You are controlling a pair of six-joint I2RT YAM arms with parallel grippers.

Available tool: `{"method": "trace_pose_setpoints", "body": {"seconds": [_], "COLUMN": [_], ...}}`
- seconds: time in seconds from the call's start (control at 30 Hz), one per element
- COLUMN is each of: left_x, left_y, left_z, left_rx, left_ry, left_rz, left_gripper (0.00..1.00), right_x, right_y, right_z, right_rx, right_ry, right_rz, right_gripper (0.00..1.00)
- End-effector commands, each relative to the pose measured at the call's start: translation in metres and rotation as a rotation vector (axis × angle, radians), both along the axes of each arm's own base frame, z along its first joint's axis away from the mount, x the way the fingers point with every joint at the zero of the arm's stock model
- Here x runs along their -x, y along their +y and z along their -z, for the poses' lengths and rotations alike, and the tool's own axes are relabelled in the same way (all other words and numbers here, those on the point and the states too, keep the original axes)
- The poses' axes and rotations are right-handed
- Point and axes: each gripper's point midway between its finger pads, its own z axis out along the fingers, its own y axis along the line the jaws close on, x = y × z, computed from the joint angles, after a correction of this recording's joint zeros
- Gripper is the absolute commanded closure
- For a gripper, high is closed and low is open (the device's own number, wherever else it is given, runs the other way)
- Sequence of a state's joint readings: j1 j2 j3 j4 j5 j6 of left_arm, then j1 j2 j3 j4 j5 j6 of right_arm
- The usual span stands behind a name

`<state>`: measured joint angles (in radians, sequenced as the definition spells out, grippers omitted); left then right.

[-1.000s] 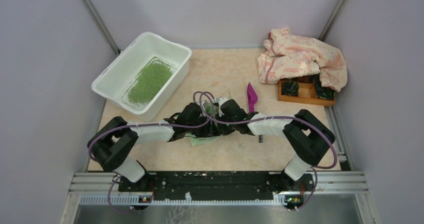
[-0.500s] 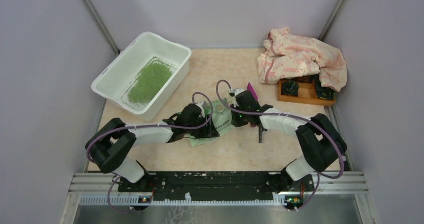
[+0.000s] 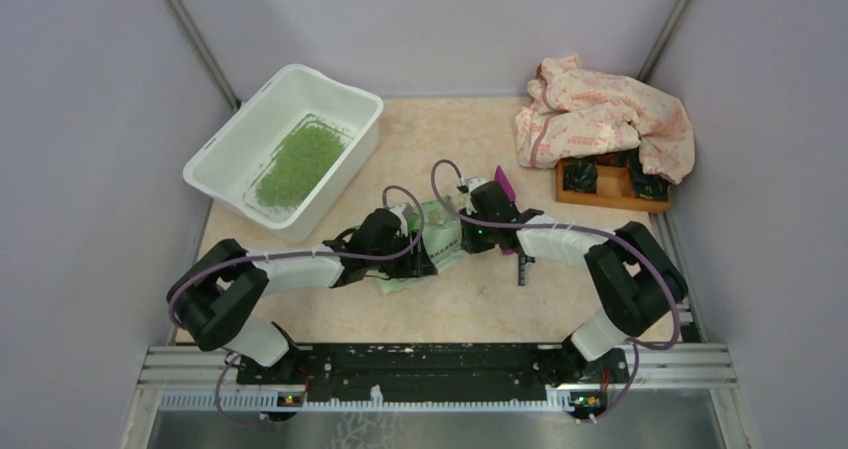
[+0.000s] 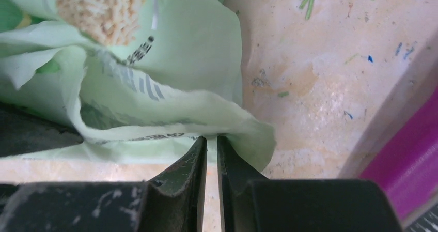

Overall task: Fill the litter box with clean litter
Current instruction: Close the cat litter bag at the center of the board.

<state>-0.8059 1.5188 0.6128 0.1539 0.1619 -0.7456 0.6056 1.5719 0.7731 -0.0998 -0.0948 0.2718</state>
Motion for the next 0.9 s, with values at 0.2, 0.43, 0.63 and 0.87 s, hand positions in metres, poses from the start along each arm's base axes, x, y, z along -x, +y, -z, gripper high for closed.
{"method": "trace_pose_setpoints", "body": {"seconds": [0.2,0.43,0.63,0.87], "left_x": [0.009,0.004,0.0,-0.004], "left_y": [0.012,0.006,0.006,0.008], "left_z": [-0.011,-0.046,-0.07,-0.092], "left_rx": [-0.065,-0.025,-0.006,0.022], "left_ry": [0.021,-0.048,-0.095,-0.149], "left_rz": [0.056,0.089,0.104,0.103], "left_gripper": [0.36,0.34,0.33,0.3], "right_x": [-0.004,0.03,0.039,0.039], "right_y": [-0.063,-0.119,-0.138,-0.153], "right_z": [-0.126,-0.083,-0.064,-0.05], "right_rx": [0.07,0.287,0.215,0.035], "right_ry": [-0.2,-0.019,0.02,0.058], "right_rz": [0.282,0.511,0.644,0.704], "right_gripper": [0.74,0.56,0.47,0.48]}}
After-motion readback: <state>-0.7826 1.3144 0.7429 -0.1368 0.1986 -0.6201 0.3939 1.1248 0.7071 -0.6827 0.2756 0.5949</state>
